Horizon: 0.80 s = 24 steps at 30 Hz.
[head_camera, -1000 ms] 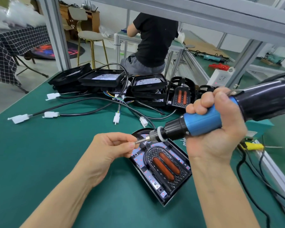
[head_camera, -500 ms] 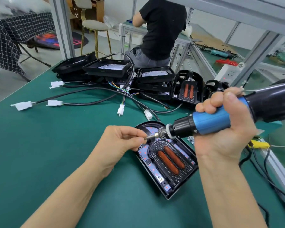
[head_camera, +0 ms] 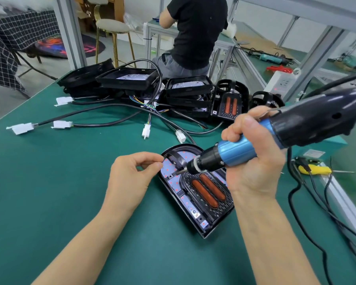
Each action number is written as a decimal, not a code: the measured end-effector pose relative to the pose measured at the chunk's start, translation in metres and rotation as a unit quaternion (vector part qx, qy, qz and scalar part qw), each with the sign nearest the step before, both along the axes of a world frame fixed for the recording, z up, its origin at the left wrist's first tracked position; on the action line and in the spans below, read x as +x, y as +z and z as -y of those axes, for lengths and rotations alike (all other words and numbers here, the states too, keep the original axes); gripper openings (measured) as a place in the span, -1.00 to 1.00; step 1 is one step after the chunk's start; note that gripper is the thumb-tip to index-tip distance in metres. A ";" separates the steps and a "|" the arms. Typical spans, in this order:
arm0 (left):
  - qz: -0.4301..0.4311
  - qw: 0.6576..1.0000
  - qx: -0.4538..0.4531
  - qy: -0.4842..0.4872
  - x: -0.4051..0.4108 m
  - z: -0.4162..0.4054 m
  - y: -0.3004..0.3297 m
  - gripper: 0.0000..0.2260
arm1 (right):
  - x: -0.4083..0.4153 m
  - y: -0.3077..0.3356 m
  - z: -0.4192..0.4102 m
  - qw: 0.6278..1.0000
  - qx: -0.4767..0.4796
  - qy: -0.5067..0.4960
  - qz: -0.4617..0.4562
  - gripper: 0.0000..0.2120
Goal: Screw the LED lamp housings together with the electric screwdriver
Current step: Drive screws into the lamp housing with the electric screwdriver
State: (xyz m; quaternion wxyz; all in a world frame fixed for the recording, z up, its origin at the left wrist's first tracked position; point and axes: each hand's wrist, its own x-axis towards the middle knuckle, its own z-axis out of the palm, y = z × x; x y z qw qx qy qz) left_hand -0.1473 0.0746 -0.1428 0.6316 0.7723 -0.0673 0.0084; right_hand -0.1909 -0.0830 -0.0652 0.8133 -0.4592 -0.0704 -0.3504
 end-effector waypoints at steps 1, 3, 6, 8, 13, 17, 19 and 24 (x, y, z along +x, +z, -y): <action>0.013 0.999 0.038 0.000 -0.002 0.001 -0.001 -0.80 | 0.001 -0.001 -0.002 1.000 -0.016 0.002 0.003 -0.81; 0.036 0.994 0.104 0.000 -0.005 0.003 -0.001 -0.81 | 0.003 -0.002 -0.005 0.999 -0.035 0.003 0.004 -0.76; 0.069 0.988 0.141 -0.002 -0.008 0.007 0.001 -0.79 | 0.007 -0.004 -0.012 0.998 -0.055 0.013 -0.001 -0.75; 0.079 0.983 0.163 -0.002 -0.009 0.008 0.003 -0.81 | 0.009 -0.006 -0.014 0.998 -0.053 0.016 -0.013 -0.66; 0.079 0.973 0.215 -0.002 -0.007 0.010 0.002 -0.83 | 0.013 -0.006 -0.014 0.996 -0.086 0.017 -0.023 -0.65; 0.083 0.962 0.258 -0.020 -0.003 0.014 0.005 -0.86 | 0.017 -0.006 -0.017 0.991 -0.130 0.028 -0.017 -0.73; 0.077 0.957 0.280 -0.029 -0.003 0.016 0.007 -0.88 | 0.019 -0.003 -0.018 0.986 -0.161 0.049 -0.010 -0.75; 0.095 0.958 0.268 -0.018 -0.005 0.017 0.005 -0.87 | 0.020 0.001 -0.018 0.974 -0.187 0.125 -0.006 -0.83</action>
